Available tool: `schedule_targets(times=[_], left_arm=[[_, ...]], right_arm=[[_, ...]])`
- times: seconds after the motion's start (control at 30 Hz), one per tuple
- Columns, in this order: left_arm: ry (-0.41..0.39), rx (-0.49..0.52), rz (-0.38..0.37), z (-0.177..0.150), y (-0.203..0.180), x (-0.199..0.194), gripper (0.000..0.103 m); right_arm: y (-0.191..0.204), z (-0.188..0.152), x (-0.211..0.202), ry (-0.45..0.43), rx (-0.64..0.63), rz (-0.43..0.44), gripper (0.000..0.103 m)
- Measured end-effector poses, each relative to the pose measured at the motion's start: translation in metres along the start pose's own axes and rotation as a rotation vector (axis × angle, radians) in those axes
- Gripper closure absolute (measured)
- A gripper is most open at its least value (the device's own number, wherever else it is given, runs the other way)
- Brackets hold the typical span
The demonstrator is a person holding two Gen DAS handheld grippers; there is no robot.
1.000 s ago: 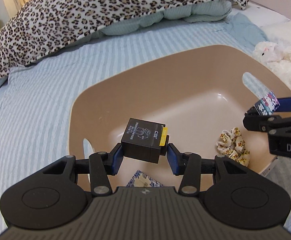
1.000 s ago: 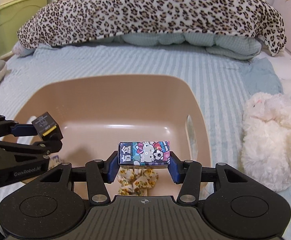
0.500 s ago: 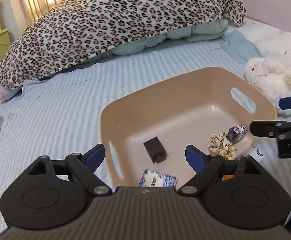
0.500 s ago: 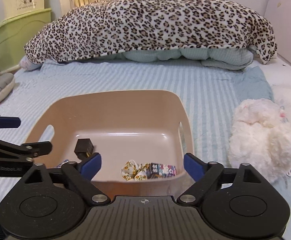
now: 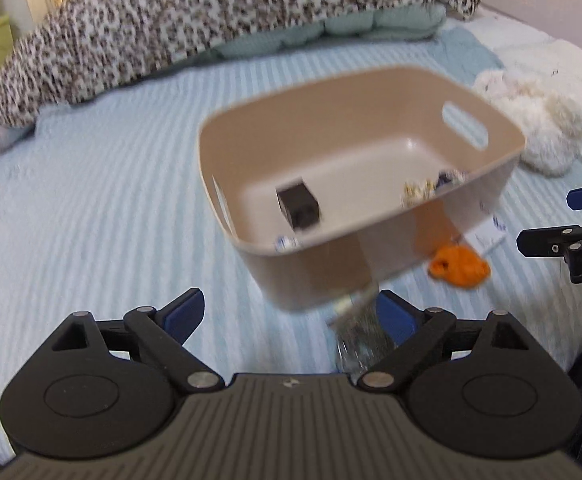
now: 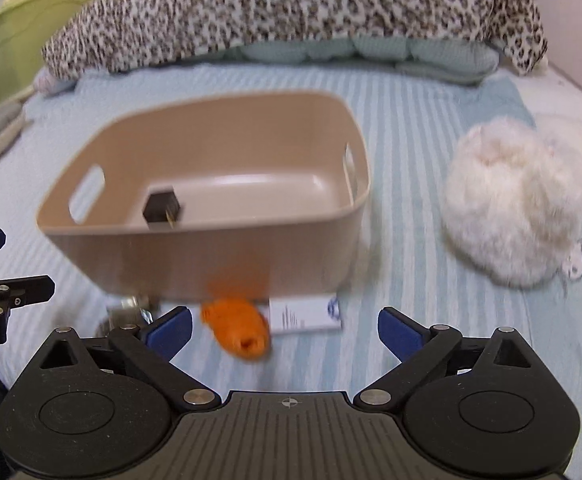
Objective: Organize objects
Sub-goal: 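Lower both held boxes into the basket and open both grippers, then grasp the green-wrapped bag with left gripper while right gripper grasps the orange sock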
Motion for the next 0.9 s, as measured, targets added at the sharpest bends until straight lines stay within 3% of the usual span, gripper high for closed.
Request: schedule_targets(times=[0.3,0.57,0.7,0.9], left_arm=[[0.137,-0.015,-0.073,-0.027,-0.017,0.044,0.01],[0.167,-0.033,-0.186,-0.029,-0.031,0.066,0.01],[0.169,-0.04,-0.213,-0.025,-0.036,0.077,0.011],[0.183,-0.01,-0.204,-0.03,-0.035,0.094,0.026]], right_arm=[[0.006,-0.026,0.035,0.117,-0.027,-0.007,0.002],[0.008,-0.025,0.056,0.147,-0.001,0.011,0.003],[0.013,-0.021,0.065,0.15,0.015,0.033,0.01],[0.017,-0.02,0.078,0.156,0.032,0.043,0.022]])
Point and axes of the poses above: each gripper's, at about its wrist camera, not at the fingertips, and x roughly the way its jaws point, y to its left, z to its top, the point moved 9 cm from there along x, roughly the way its jaws point, and after that the axes turned 10 degrees about y, right-handed, at the moved point
